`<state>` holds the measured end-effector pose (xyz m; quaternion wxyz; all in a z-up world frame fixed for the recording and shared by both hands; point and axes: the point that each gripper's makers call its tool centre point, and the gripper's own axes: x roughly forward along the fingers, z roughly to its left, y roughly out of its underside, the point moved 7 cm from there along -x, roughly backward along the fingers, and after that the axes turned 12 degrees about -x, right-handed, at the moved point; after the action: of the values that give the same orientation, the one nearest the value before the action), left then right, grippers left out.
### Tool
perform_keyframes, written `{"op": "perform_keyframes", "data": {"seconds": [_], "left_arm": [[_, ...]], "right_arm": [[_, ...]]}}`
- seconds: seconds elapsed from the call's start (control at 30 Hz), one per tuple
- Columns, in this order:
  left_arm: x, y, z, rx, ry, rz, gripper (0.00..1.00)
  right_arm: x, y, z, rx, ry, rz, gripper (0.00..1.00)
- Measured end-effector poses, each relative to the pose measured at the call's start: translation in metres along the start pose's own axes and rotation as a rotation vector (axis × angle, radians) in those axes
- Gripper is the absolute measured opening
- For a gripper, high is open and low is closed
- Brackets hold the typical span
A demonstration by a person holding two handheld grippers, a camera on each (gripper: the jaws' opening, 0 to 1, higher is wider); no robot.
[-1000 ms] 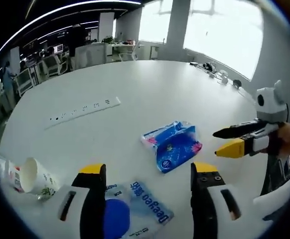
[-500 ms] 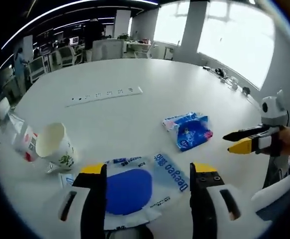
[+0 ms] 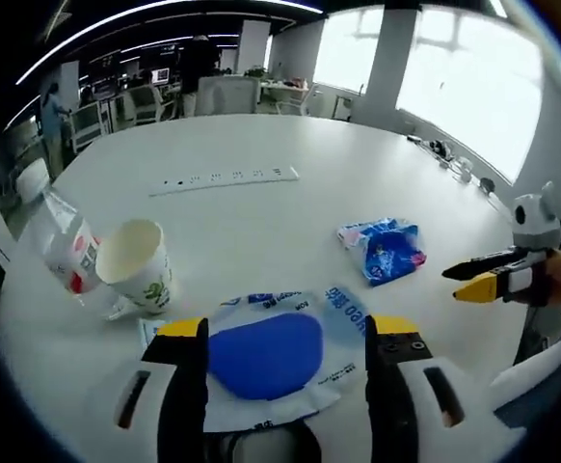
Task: Arrange the tabletop items into an orderly group along one side of the table until the central work area is clear of visible clutter.
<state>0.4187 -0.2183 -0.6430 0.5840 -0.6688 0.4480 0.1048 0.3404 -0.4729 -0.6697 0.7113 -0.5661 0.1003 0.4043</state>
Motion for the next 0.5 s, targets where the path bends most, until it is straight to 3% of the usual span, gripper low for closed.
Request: {"op": "perform_keyframes", "data": {"seconds": [0.3, 0.5], "left_arm": [[-0.019, 0.002, 0.029, -0.022, -0.043, -0.023, 0.63], [-0.039, 0.007, 0.062, -0.135, -0.103, -0.059, 0.62]], "right_arm": [[0.010, -0.006, 0.008, 0.068, -0.022, -0.015, 0.55], [0.020, -0.006, 0.016, 0.112, -0.036, 0.001, 0.52]]}}
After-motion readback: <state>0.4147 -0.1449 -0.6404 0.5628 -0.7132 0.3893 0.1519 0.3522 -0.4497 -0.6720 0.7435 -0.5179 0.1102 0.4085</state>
